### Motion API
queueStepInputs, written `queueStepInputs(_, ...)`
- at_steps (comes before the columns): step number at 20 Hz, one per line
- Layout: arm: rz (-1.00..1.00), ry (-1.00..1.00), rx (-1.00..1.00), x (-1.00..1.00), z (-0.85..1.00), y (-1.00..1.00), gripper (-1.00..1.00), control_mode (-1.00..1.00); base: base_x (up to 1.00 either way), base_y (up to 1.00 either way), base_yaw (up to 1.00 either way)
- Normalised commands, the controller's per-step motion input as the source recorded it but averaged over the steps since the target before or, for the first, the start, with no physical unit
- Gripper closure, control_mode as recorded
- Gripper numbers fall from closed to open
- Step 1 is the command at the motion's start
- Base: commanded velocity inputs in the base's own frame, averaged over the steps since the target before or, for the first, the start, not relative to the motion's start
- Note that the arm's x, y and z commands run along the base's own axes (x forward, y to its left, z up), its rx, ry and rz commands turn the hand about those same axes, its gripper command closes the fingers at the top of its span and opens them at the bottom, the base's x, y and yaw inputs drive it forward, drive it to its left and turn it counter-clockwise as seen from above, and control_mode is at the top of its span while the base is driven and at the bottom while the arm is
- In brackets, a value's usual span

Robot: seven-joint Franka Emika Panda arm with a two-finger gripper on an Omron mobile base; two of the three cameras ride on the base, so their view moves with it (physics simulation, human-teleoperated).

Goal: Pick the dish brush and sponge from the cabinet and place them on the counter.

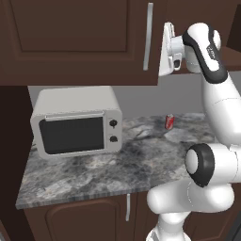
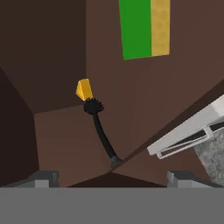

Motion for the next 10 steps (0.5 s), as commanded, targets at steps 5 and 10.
queueStepInputs(5, 0.19, 0.06, 0.06, -0.1, -0.08, 0.5, -1.0, -1.0, 0.0, 0.0, 0.0)
queueStepInputs(10, 0.35, 0.1, 0.14, -0.04, -0.22, 0.29, -1.0, -1.0, 0.0, 0.0, 0.0)
